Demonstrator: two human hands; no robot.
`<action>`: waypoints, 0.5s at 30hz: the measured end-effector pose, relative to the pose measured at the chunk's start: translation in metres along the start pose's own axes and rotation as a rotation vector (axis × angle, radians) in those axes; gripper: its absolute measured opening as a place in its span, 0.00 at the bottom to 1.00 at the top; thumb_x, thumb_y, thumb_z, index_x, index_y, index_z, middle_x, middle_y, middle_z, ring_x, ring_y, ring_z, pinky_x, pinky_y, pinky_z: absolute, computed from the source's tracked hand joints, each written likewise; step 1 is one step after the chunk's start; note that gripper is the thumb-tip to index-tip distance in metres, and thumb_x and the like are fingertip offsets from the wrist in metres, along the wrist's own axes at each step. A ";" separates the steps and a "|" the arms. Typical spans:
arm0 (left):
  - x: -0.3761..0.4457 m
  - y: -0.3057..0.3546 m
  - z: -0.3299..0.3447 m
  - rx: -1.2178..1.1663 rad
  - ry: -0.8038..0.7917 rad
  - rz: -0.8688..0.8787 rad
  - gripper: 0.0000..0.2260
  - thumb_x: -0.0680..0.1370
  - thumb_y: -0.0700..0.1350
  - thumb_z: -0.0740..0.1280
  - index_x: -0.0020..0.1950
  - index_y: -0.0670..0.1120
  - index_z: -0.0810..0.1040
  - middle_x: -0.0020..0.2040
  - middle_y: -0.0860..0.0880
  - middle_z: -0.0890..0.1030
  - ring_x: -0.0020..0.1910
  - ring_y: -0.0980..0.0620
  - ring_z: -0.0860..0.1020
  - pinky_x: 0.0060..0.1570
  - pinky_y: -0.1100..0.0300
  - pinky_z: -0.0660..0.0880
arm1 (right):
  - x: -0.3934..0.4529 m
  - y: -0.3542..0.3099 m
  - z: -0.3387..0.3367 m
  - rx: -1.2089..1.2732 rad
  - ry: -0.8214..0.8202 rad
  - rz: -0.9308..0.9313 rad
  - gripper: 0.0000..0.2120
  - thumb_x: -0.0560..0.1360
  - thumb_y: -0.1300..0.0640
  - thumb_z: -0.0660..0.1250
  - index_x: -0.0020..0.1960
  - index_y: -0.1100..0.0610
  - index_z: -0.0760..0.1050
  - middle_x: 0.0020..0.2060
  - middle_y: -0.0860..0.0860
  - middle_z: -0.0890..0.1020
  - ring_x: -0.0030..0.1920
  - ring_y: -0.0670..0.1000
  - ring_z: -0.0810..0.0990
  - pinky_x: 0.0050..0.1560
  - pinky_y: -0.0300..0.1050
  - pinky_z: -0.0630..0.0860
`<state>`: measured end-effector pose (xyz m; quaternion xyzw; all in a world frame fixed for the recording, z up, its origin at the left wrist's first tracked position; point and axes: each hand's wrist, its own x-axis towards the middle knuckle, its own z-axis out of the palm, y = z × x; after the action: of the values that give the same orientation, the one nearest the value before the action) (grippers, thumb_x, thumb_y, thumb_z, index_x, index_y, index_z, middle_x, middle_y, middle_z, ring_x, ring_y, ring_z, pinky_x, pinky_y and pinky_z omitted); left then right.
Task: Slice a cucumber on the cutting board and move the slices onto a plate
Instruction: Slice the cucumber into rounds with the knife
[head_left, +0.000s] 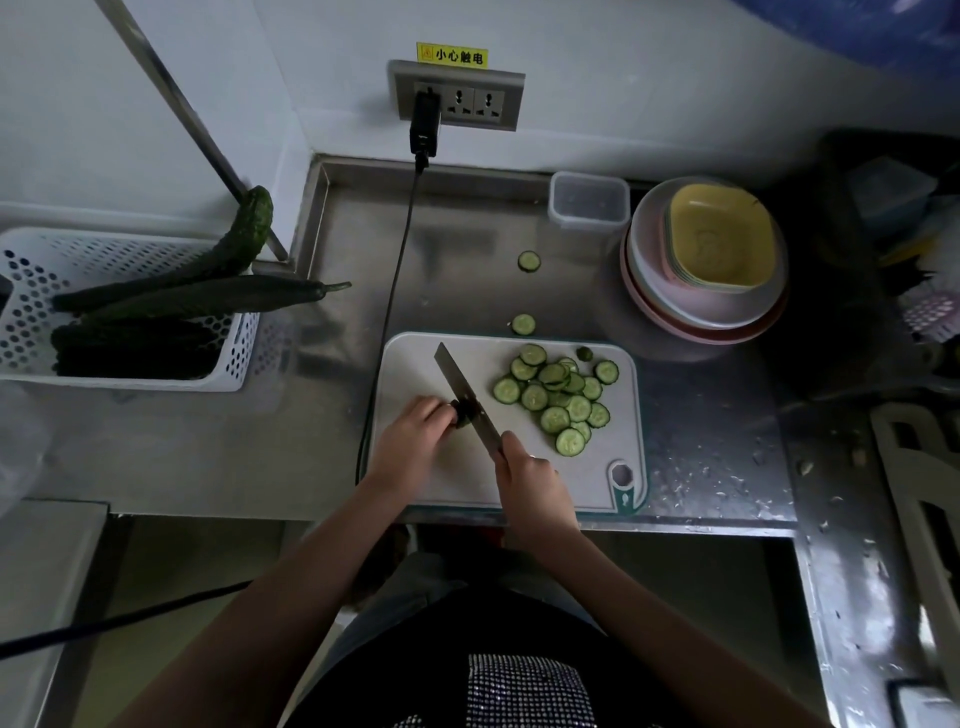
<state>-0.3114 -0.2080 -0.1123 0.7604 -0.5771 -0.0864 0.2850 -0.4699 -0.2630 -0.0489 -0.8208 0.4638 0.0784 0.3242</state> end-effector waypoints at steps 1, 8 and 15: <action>0.000 -0.001 0.000 0.006 -0.003 0.005 0.08 0.66 0.34 0.73 0.43 0.40 0.80 0.42 0.43 0.79 0.45 0.51 0.70 0.32 0.56 0.78 | 0.000 0.000 0.000 0.002 -0.003 0.000 0.08 0.82 0.52 0.52 0.53 0.57 0.63 0.37 0.60 0.78 0.37 0.63 0.77 0.36 0.52 0.73; 0.001 0.000 0.002 0.041 -0.014 0.042 0.09 0.71 0.42 0.61 0.41 0.41 0.80 0.39 0.45 0.79 0.43 0.51 0.71 0.30 0.57 0.77 | 0.003 0.008 0.006 -0.037 -0.050 0.015 0.08 0.82 0.53 0.51 0.53 0.57 0.63 0.40 0.61 0.79 0.40 0.63 0.79 0.36 0.51 0.72; 0.001 -0.004 0.002 0.024 0.036 0.013 0.11 0.74 0.44 0.60 0.39 0.41 0.80 0.38 0.45 0.79 0.42 0.52 0.71 0.32 0.58 0.75 | 0.006 0.013 0.012 -0.072 -0.116 0.048 0.01 0.81 0.58 0.52 0.52 0.54 0.61 0.43 0.61 0.79 0.43 0.63 0.79 0.37 0.50 0.71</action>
<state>-0.3085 -0.2084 -0.1160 0.7614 -0.5778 -0.0640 0.2868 -0.4755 -0.2647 -0.0667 -0.8145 0.4607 0.1502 0.3190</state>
